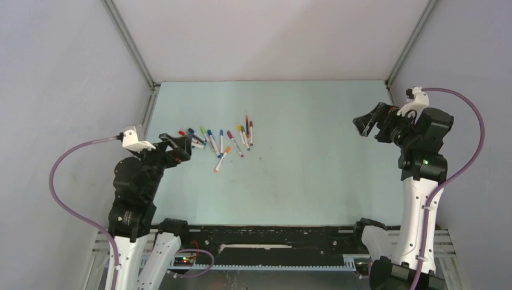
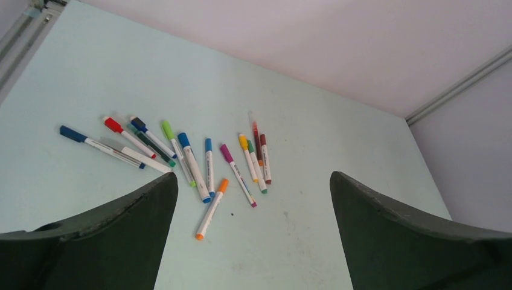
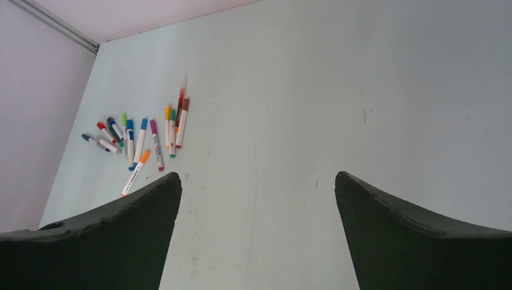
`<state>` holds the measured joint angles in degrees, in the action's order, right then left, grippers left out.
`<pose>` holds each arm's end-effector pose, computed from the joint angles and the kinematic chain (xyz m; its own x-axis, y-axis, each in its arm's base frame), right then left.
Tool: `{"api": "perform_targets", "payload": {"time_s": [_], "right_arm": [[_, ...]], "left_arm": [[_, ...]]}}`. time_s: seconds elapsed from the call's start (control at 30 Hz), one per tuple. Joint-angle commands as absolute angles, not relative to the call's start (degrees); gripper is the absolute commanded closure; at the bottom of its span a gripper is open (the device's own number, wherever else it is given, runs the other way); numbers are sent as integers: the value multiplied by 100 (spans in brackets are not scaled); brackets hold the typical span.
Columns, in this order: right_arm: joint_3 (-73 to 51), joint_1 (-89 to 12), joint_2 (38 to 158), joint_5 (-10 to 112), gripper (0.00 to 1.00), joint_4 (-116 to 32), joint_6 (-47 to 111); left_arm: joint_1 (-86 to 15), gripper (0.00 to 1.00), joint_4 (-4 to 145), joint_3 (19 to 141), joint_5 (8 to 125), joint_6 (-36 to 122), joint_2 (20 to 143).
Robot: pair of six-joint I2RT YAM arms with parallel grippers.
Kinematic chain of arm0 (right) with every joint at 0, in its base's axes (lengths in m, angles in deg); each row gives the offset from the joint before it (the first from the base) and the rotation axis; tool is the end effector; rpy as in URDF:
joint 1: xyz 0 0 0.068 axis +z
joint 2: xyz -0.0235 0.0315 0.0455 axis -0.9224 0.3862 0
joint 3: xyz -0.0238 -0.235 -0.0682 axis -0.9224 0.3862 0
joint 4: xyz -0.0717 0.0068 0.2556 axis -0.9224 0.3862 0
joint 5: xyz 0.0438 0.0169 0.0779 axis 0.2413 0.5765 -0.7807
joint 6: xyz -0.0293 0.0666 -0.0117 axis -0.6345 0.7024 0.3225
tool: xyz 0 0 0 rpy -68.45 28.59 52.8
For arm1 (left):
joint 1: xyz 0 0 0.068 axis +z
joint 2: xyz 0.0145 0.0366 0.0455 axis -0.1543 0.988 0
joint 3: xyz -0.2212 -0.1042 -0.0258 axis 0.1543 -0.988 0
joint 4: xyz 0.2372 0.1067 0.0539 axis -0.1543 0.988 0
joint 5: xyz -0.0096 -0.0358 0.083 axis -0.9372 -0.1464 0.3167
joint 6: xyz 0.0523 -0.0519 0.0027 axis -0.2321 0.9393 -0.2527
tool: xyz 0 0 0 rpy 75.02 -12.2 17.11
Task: Open the pen caps
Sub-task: Pick up the pen from the center of the board.
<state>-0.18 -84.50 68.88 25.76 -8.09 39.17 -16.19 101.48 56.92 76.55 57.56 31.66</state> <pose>0.2219 -0.0336 0.3656 -0.4034 0.3367 -0.8508 -0.1439 0.8949 0.4224 0.1447 -0.0164 0.3594 -0.1132 -0.4246 -0.8983 0.0482 0.9007 -0.4318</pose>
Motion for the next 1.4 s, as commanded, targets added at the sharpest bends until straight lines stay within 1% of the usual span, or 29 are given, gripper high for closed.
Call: {"api": "perform_targets", "payload": {"time_s": [0.0,0.37,0.47,0.53,0.63,0.67,0.8,0.9,1.0,1.17,1.3,1.37], "right_arm": [[-77,-8460,6896,2556,0,-1027,3962],[153,-8441,6907,2141,0,-1165,3618],[367,-8209,6878,1894,0,-1166,2806],[589,-7739,6863,1842,0,-1101,1902],[843,-7262,6908,1753,0,-842,811],[915,-7233,6916,1688,0,-826,687],[1082,-7346,6919,1123,0,-759,424],[1357,-7645,6869,290,0,-1071,694],[1694,-7787,6737,37,0,-1358,815],[1779,-7750,6735,193,0,-1354,698],[1779,-7539,6774,391,0,-1334,585],[1779,-7467,6785,359,0,-1269,450]], "left_arm": [[-1566,2,9923,5562,7305,5963,3325],[-1569,2,9621,5331,6989,6224,3516],[-1565,2,9536,5283,6865,6301,3656],[-1565,2,9468,5258,6811,6444,3927],[-1646,2,9550,5363,6703,6465,4620],[-1746,2,9719,5499,6862,6378,4910],[-2472,2,10259,6137,8176,5961,6144],[-2723,0,10188,6387,8584,6042,6926],[-2944,7,10080,6500,8927,5945,7537],[-3371,16,10872,7103,9397,5369,8634],[-3489,24,10900,7166,9220,5154,9114],[-3489,25,10872,7185,9150,5088,9292]]}}
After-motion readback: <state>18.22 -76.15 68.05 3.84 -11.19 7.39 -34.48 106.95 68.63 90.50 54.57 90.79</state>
